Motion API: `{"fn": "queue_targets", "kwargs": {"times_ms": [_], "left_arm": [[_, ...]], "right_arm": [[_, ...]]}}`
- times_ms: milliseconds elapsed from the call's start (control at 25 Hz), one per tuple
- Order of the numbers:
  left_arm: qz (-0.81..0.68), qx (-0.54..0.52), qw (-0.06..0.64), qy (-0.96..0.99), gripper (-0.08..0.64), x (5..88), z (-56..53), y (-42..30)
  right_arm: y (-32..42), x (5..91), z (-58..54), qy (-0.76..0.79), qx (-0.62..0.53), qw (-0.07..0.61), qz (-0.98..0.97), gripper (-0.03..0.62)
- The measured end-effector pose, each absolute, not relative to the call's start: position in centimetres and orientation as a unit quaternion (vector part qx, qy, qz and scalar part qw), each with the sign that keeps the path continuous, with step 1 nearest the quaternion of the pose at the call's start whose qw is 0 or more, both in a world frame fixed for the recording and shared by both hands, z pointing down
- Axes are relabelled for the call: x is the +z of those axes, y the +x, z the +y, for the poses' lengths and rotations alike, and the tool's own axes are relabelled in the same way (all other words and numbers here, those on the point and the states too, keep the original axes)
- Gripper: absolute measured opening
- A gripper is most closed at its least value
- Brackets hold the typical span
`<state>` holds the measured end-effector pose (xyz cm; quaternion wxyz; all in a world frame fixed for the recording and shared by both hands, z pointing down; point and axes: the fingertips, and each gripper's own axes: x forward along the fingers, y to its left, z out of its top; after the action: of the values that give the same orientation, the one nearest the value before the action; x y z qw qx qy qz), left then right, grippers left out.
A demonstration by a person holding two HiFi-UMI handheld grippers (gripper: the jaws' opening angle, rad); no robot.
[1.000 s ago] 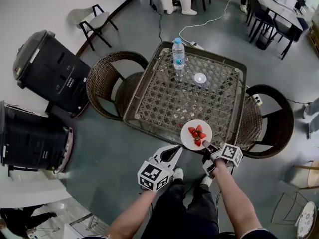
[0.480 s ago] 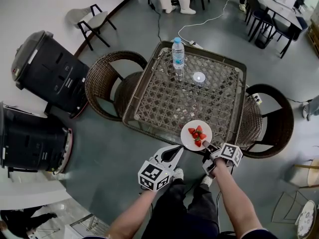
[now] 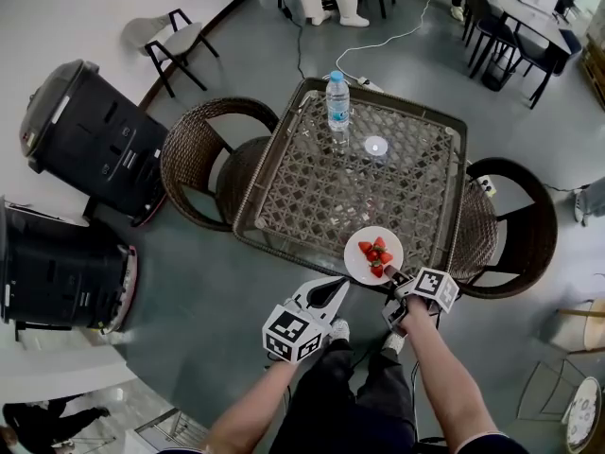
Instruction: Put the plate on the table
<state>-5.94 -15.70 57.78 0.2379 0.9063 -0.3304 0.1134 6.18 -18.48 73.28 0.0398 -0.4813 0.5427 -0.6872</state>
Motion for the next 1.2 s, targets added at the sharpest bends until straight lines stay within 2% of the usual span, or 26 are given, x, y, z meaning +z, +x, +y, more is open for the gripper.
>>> {"fn": "queue_targets", "kwargs": {"times_ms": [680, 1000, 1200], "left_arm": [[-0.319, 0.103, 0.247, 0.909, 0.006, 57.7, -15.6, -5.9], [-0.319, 0.101, 0.246, 0.910, 0.006, 57.3, -15.6, -5.7], [-0.317, 0.101, 0.247, 0.910, 0.006, 57.4, -15.6, -5.7]], "right_arm": [[6.7, 72.9, -18.6, -0.546, -0.631, -0.074, 0.547, 0.060], [7.0, 72.7, -18.7, -0.558, -0.611, -0.104, 0.552, 0.098], [7.3, 72.9, -18.4, -0.565, -0.601, -0.124, 0.551, 0.100]]}}
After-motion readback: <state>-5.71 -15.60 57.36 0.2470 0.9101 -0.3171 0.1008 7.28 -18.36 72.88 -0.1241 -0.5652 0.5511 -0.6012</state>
